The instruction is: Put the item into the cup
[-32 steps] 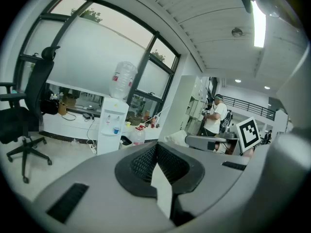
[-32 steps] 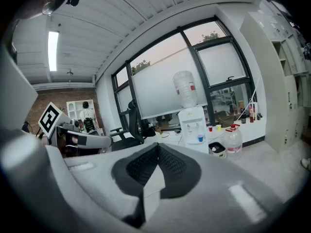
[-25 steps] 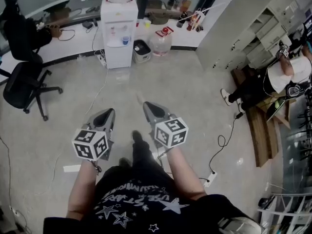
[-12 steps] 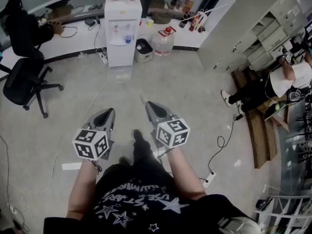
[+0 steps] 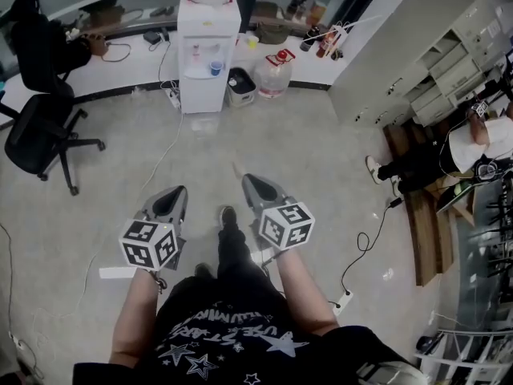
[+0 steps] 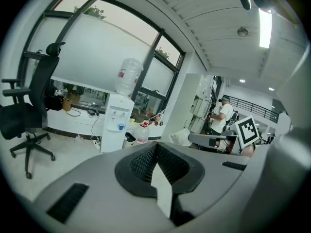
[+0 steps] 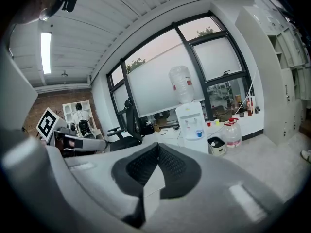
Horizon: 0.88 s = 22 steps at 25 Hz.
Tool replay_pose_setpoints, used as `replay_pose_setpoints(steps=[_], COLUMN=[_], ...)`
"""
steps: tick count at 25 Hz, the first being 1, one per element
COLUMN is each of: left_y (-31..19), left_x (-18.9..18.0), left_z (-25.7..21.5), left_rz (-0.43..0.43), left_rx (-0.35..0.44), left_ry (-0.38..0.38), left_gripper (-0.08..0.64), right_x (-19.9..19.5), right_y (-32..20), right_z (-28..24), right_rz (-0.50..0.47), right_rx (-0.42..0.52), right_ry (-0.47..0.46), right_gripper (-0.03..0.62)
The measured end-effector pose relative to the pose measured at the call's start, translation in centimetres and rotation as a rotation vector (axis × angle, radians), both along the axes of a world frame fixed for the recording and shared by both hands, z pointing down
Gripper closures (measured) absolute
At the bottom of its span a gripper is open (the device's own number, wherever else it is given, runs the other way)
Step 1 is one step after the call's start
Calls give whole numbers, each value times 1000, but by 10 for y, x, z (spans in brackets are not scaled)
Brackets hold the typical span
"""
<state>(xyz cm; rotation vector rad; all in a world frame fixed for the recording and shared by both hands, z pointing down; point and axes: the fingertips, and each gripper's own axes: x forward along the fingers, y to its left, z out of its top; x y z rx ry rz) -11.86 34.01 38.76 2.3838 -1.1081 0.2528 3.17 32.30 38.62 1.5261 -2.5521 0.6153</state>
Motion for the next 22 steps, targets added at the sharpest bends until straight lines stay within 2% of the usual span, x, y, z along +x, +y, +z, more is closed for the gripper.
replay_pose_setpoints(steps=[6, 13, 22], left_y=[-36, -108, -186], left_x=[13, 24, 61], left_z=[3, 16, 15], left_rz=[-12, -40, -67], left_rx=[-14, -42, -71], left_ry=[-9, -25, -33], left_gripper=[555, 555, 555], right_x=[14, 33, 67], right_y=[-43, -122, -211], right_z=[4, 15, 16], right_rz=[-8, -15, -47], right_rx=[-12, -37, -59], right_ry=[-15, -32, -45], right_gripper=[591, 591, 591])
